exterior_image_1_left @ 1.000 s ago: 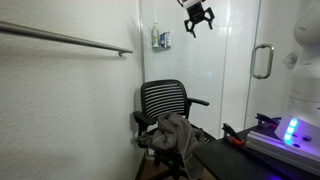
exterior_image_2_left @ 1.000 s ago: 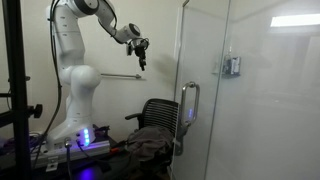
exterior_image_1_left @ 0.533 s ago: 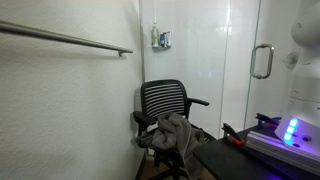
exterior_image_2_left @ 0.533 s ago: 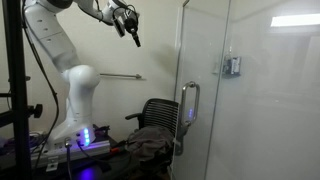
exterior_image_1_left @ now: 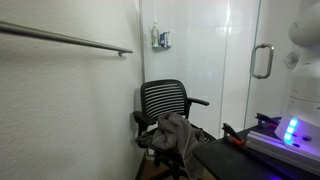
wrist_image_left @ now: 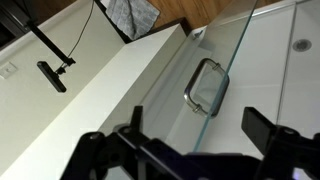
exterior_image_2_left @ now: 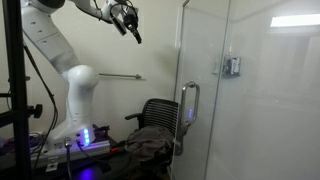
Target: Put the towel on the chair and close the door
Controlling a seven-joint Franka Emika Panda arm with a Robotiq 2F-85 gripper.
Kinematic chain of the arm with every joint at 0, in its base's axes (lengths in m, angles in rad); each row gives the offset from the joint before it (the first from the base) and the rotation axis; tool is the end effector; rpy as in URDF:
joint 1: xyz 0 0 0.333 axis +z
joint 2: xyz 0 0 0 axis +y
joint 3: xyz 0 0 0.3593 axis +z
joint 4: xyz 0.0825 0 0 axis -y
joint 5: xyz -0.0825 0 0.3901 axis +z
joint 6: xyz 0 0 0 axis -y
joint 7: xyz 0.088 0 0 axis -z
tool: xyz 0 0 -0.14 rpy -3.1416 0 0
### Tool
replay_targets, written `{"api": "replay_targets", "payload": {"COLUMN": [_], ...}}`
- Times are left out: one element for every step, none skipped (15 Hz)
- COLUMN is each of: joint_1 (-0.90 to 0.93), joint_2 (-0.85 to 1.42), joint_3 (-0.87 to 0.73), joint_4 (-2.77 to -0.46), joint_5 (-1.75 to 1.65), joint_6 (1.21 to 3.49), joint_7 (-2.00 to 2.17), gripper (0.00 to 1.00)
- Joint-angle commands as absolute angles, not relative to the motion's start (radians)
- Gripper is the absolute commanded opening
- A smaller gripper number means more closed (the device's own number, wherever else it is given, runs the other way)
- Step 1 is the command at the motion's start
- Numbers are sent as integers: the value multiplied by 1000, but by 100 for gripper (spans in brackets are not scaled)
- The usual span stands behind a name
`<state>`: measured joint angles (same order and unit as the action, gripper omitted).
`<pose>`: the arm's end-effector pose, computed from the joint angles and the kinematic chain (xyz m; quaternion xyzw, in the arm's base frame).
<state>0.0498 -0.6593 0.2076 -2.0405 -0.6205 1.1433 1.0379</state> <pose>0.2677 0.0081 0.7017 0.8080 -0.4601 0.1148 0.3496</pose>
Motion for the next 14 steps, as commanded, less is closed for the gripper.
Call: {"api": "replay_targets", "payload": {"joint_1": [-18, -33, -48, -66, -82, -100, -118, -138, -156, -177, -194, -213, -230, -247], "joint_2": [-652, -667, -686, -692, -707, -715, -734, -742, -766, -773, -797, -799, -809, -802], "joint_3": [174, 150, 125, 100, 73, 48, 22, -3, -23, -43, -61, -85, -103, -118], "joint_4": [-2032, -2047, -2068, -2070, -2078, -2075, -2083, -2077, -2085, -2075, -2086, -2079, -2088, -2080], "joint_5": [-628, -639, -652, -664, -675, -686, -698, -712, -721, -733, -738, -750, -754, -754], "joint_6": [1145, 1152, 1154, 1155, 1150, 1143, 1140, 1135, 1127, 1121, 1115, 1116, 1117, 1116], "joint_7": [1162, 1189, 1214, 1237, 1258, 1278, 1297, 1313, 1334, 1353, 1379, 1400, 1431, 1465], "gripper": [100, 100, 100, 100, 100, 100, 100, 100, 100, 100, 100, 100, 100, 100]}}
